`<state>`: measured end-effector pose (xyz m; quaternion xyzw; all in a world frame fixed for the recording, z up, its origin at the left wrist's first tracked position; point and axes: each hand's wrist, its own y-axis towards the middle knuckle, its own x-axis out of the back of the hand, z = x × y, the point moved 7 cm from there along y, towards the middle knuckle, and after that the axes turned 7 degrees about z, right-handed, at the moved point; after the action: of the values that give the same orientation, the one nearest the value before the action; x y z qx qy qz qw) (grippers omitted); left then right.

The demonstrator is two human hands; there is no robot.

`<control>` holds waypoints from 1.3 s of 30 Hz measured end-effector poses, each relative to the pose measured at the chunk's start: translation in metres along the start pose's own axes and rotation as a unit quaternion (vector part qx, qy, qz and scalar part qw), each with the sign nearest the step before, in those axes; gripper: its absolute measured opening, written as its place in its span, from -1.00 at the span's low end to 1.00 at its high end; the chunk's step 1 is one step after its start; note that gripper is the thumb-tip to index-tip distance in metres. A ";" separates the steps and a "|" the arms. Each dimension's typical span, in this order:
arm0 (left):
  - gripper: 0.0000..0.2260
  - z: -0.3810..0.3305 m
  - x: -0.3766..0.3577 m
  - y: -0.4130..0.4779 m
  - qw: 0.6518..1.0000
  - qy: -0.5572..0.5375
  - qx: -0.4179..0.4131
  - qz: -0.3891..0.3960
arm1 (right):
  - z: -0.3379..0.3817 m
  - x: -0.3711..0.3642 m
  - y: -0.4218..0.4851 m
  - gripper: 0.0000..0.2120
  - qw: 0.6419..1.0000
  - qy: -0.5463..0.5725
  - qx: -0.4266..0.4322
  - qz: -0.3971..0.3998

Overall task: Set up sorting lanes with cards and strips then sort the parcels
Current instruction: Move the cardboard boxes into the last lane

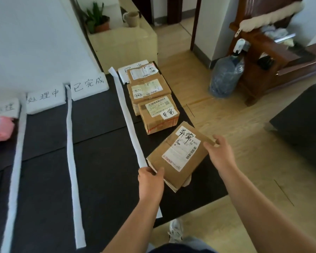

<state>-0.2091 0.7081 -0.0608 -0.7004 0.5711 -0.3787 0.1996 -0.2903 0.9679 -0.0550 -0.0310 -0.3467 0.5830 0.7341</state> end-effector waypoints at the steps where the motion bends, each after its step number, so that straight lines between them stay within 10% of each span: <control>1: -0.57 0.003 -0.006 -0.002 1.000 -0.006 0.006 0.017 | 0.001 -0.003 0.001 -0.50 1.000 -0.012 0.000 0.011; 26: -0.47 -0.049 0.020 0.019 0.993 0.017 -0.111 0.042 | 0.026 -0.034 -0.020 -0.36 0.998 -0.017 0.015 0.058; 39: -0.40 -0.019 0.096 -0.031 0.990 -0.027 -0.132 -0.043 | 0.100 -0.080 -0.116 -0.44 0.968 -0.127 0.213 0.025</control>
<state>-0.1973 0.6279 0.0021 -0.7546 0.5797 -0.2892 0.1045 -0.2542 0.8247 0.0350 0.1917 -0.3036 0.6611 0.6588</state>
